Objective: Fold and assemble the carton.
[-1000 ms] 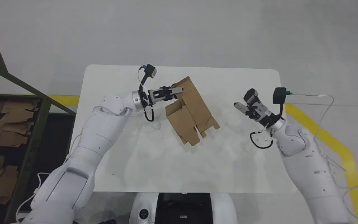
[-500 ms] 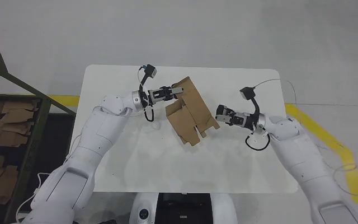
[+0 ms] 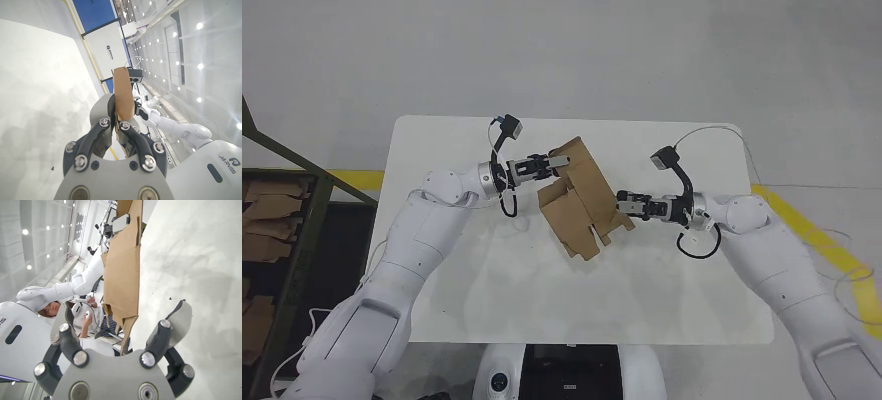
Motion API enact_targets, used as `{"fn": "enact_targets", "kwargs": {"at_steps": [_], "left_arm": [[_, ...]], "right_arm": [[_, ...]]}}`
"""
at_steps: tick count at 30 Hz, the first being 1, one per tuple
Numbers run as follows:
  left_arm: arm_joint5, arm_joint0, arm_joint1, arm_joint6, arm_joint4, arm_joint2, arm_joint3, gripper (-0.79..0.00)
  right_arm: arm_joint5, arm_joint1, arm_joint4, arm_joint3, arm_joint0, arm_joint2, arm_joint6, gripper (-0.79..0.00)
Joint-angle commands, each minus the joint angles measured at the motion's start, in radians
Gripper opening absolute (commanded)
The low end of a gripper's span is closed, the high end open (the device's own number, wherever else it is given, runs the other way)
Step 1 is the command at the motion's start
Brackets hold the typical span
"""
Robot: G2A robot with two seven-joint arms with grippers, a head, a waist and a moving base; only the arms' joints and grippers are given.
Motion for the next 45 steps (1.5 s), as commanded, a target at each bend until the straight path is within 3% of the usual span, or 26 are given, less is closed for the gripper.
{"fn": "enact_targets", "kwargs": {"at_steps": [1, 3, 4, 6, 7, 12, 14, 15, 23, 24, 25, 34, 45], "left_arm": [[0.000, 0.000, 0.000, 0.000, 0.000, 0.000, 0.000, -0.785], [0.000, 0.000, 0.000, 0.000, 0.000, 0.000, 0.000, -0.785], [0.000, 0.000, 0.000, 0.000, 0.000, 0.000, 0.000, -0.785], [0.000, 0.000, 0.000, 0.000, 0.000, 0.000, 0.000, -0.785], [0.000, 0.000, 0.000, 0.000, 0.000, 0.000, 0.000, -0.785], [0.000, 0.000, 0.000, 0.000, 0.000, 0.000, 0.000, -0.785], [0.000, 0.000, 0.000, 0.000, 0.000, 0.000, 0.000, -0.785], [0.000, 0.000, 0.000, 0.000, 0.000, 0.000, 0.000, -0.785], [0.000, 0.000, 0.000, 0.000, 0.000, 0.000, 0.000, -0.785], [0.000, 0.000, 0.000, 0.000, 0.000, 0.000, 0.000, -0.419], [0.000, 0.000, 0.000, 0.000, 0.000, 0.000, 0.000, 0.000], [0.000, 0.000, 0.000, 0.000, 0.000, 0.000, 0.000, 0.000], [0.000, 0.000, 0.000, 0.000, 0.000, 0.000, 0.000, 0.000]], "right_arm": [[-0.004, -0.001, 0.001, 0.011, 0.011, -0.015, -0.004, 0.000], [-0.003, -0.001, 0.008, 0.027, 0.025, -0.031, -0.003, 0.000], [0.001, -0.002, 0.016, 0.032, 0.031, -0.039, 0.001, -0.068], [0.013, -0.003, 0.037, 0.040, 0.043, -0.054, 0.013, -0.329], [0.019, -0.003, 0.046, 0.043, 0.049, -0.061, 0.019, -0.425], [0.041, -0.002, 0.087, 0.051, 0.068, -0.092, 0.041, -0.597], [0.051, -0.002, 0.106, 0.052, 0.074, -0.102, 0.051, -0.754], [0.055, -0.001, 0.111, 0.053, 0.077, -0.107, 0.055, -0.785], [0.086, 0.004, 0.171, 0.053, 0.090, -0.136, 0.087, -0.785], [0.091, 0.004, 0.178, 0.053, 0.091, -0.137, 0.091, -0.785], [0.094, 0.006, 0.182, 0.052, 0.093, -0.138, 0.094, -0.785], [0.104, 0.030, 0.253, 0.045, 0.075, -0.098, 0.104, -0.785], [0.000, 0.048, 0.339, 0.073, -0.038, -0.017, 0.000, -0.785]]}}
